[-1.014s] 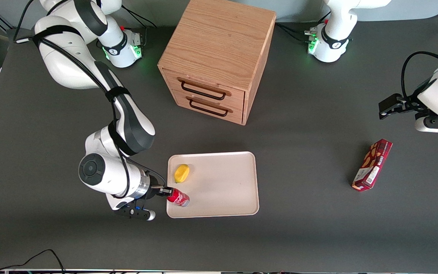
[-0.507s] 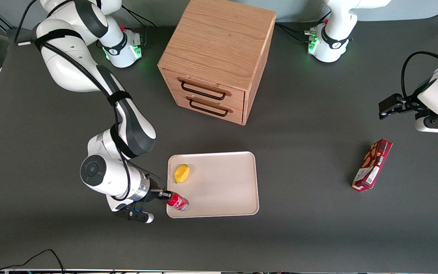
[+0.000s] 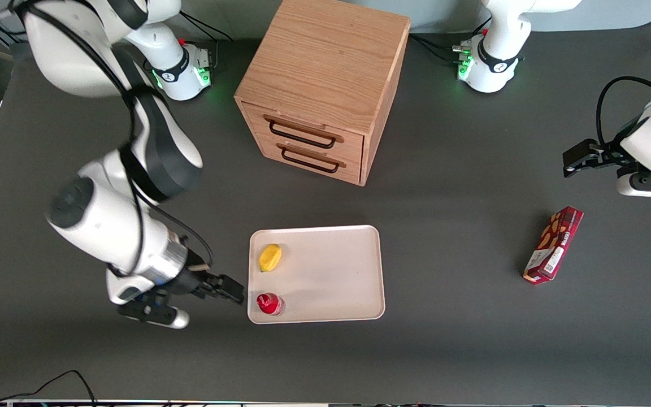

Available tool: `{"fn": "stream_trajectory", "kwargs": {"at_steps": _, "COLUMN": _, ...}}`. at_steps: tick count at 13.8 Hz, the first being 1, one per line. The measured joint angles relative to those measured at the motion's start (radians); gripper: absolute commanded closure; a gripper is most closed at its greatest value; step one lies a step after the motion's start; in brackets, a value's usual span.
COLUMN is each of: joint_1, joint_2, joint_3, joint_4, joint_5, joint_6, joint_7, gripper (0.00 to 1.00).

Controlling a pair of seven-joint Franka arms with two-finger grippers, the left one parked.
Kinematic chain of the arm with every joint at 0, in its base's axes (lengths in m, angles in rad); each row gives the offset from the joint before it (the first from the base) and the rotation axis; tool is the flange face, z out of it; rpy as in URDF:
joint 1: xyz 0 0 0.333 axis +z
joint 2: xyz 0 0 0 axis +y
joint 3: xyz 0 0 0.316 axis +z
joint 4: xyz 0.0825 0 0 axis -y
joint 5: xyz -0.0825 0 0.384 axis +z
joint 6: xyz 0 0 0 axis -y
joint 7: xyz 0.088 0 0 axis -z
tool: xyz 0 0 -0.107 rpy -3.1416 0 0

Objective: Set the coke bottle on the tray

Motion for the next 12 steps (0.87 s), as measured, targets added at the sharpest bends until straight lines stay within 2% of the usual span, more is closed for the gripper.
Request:
{"fn": "stream_trajectory", "kwargs": {"at_steps": 4, "joint_1": -0.085, "joint_2": -0.263, "joint_3": -0.004, "joint_4": -0.009, "joint_5": -0.010, "joint_6": -0.442, "joint_7": -0.062, "gripper": 0.00}}
{"fn": "stream_trajectory", "kwargs": {"at_steps": 6, "joint_1": -0.162, "joint_2": -0.351, "joint_3": -0.004, "joint_4": -0.039, "joint_5": -0.017, "joint_6": -0.537, "joint_7": -0.153, "gripper": 0.00}}
{"fn": "stream_trajectory", "kwargs": {"at_steps": 9, "joint_1": -0.225, "joint_2": -0.475, "joint_3": -0.003, "joint_4": -0.159, "joint_5": -0.017, "joint_6": -0.569, "joint_7": -0.200, "gripper": 0.00}}
{"fn": "stream_trajectory", "kwargs": {"at_steps": 12, "joint_1": -0.225, "joint_2": -0.653, "joint_3": 0.003, "joint_4": -0.399, "joint_5": -0.017, "joint_6": -0.458, "joint_7": -0.200, "gripper": 0.00}}
